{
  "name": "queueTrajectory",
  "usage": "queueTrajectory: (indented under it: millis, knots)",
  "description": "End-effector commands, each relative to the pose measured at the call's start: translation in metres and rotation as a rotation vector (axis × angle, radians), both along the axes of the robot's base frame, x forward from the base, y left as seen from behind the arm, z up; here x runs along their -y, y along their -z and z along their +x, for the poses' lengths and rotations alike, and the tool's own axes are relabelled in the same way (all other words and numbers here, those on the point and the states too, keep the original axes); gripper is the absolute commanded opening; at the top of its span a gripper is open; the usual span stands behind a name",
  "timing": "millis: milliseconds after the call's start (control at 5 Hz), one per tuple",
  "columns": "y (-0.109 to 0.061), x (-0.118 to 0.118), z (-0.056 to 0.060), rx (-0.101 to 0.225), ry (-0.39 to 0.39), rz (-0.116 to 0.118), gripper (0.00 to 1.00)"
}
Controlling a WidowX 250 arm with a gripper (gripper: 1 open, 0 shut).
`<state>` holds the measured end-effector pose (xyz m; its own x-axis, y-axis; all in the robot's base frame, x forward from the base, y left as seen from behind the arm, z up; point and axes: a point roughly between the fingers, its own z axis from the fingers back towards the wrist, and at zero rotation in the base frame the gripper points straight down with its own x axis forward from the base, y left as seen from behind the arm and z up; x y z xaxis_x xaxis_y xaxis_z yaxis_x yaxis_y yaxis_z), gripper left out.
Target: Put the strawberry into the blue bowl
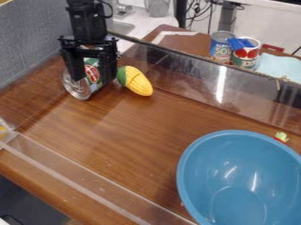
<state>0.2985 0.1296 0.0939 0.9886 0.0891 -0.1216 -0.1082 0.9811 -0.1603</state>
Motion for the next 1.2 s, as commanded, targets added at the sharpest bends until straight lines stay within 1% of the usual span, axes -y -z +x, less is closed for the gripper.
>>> queueTrajectory:
  millis: [0, 200, 1000]
  knots:
    - [-0.009, 0.003, 0.008, 0.044, 0.019, 0.03, 1.0]
    - [-0.003, 0.006, 0.011, 0.044, 0.024, 0.034, 1.0]
    - [0.017, 0.02, 0.017, 0.042, 0.046, 0.051, 1.0]
